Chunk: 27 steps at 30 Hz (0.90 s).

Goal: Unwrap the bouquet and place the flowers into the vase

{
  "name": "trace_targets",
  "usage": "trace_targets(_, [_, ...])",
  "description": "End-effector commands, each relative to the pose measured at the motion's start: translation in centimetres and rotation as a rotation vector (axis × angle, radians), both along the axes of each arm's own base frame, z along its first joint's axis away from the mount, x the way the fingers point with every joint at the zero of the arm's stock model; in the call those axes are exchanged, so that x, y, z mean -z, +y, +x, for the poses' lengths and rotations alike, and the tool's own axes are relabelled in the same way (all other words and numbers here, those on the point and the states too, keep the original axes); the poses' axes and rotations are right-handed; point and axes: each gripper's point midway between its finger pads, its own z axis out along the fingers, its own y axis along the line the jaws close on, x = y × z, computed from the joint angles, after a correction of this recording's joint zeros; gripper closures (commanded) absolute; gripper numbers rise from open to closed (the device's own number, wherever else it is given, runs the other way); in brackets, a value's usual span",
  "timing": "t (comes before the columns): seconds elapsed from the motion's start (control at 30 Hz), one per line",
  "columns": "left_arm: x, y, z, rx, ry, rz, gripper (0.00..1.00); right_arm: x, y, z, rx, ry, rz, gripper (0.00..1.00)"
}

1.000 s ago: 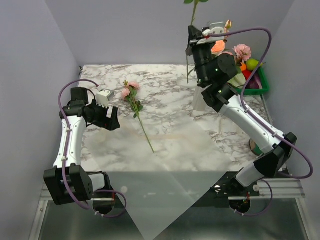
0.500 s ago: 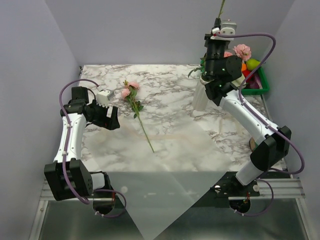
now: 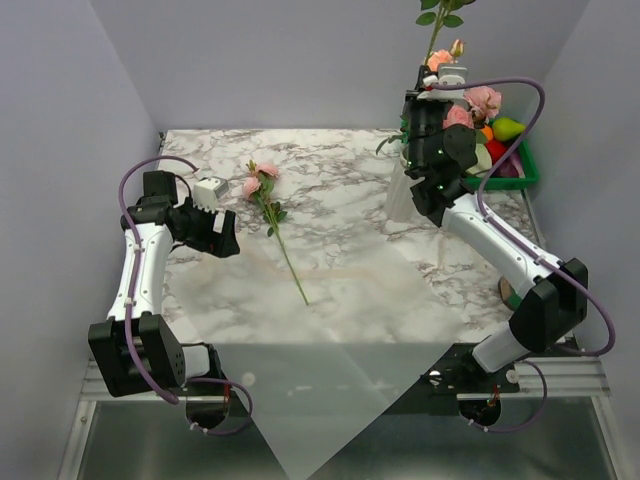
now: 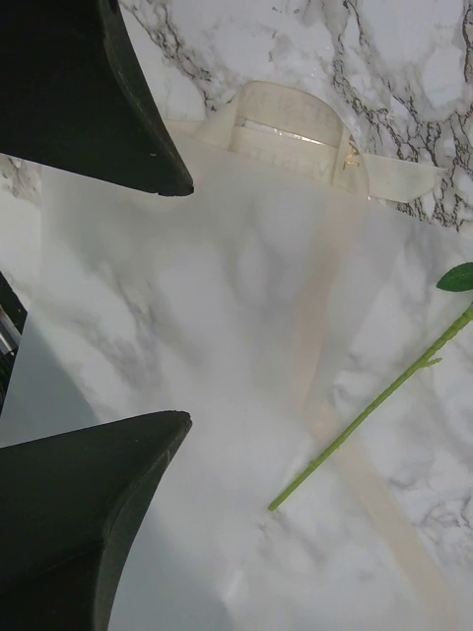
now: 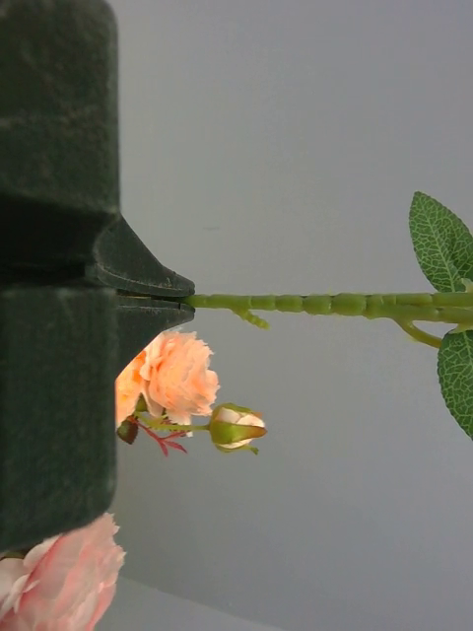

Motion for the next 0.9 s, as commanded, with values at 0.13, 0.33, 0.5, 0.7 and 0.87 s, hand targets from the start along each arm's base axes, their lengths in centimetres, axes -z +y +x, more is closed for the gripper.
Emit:
trace_targets(0.13, [-1.3, 0.0, 0.6, 0.008, -0.045, -0.013, 0.01, 4.9, -0.7, 0.0, 0.018, 0.09, 0.009, 0.99])
trace_targets(0.33, [-1.3, -0.1, 0.5, 0.006, -0.043, -0.016, 0.01, 7.5, 0.6, 0.1, -0.051, 0.172, -0.009, 0.52])
trace_targets(0.5, [-1.3, -0.3, 0.4, 0.006, -0.041, -0.027, 0.01, 6.9, 1.9, -1.8, -0.101, 0.164, -0.03, 0.32])
trace_targets(0.7, [-1.7, -0.4, 0.2, 0.0, -0.054, -0.032, 0.01, 7.8, 3.2, -5.1, -0.184, 0.209, 0.025, 0.29])
trace_targets(0.87, [-2.0, -0.4, 0.3, -0.02, -0.058, -0.037, 0.01, 13.2, 10.2, -8.2, -0.329, 0.346, -0.07, 0.28])
